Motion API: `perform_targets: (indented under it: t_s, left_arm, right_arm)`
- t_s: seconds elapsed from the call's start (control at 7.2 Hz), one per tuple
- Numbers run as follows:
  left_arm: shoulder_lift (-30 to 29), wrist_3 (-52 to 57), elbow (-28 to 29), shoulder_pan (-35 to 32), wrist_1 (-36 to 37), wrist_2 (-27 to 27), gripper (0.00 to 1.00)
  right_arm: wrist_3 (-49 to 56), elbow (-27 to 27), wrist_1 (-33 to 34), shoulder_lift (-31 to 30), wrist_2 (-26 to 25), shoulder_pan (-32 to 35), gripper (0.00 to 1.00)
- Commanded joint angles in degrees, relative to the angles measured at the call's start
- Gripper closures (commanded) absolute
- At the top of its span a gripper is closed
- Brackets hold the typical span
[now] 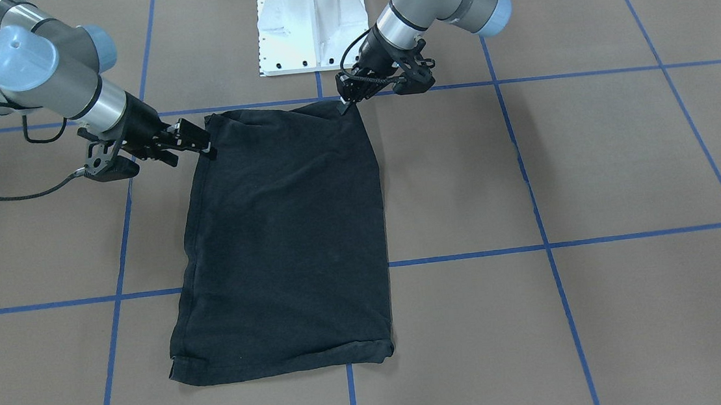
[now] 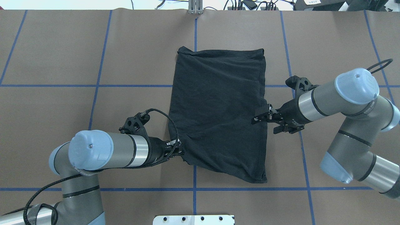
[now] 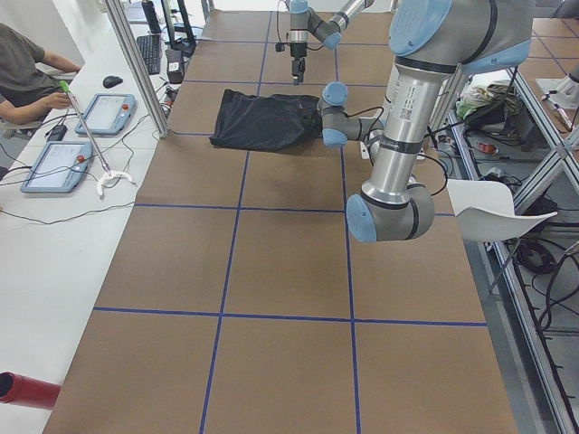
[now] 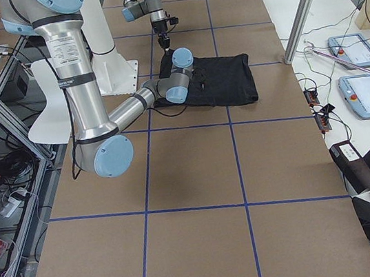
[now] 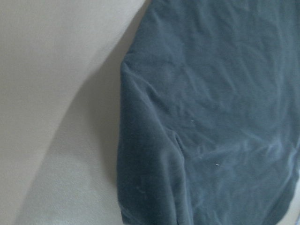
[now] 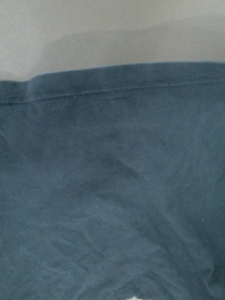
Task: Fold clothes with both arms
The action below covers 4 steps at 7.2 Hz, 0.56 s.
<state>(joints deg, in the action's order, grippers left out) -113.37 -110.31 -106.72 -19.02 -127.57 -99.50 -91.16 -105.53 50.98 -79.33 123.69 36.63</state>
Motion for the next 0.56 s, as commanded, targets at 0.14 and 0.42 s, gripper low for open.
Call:
perform_targets:
  t_s: [0.14, 0.42]
  left_arm:
    - [0.08, -0.08, -1.83, -0.14, 1.53, -0.35, 1.0]
    - [0.25, -0.52, -1.31, 0.13, 1.53, -0.35, 1.0]
  right_arm:
    - [-13.14, -3.27, 4.09, -0.56, -9.87, -9.81, 0.0]
    - [-13.08, -9.75, 22.58, 0.74, -9.53, -11.84, 0.0]
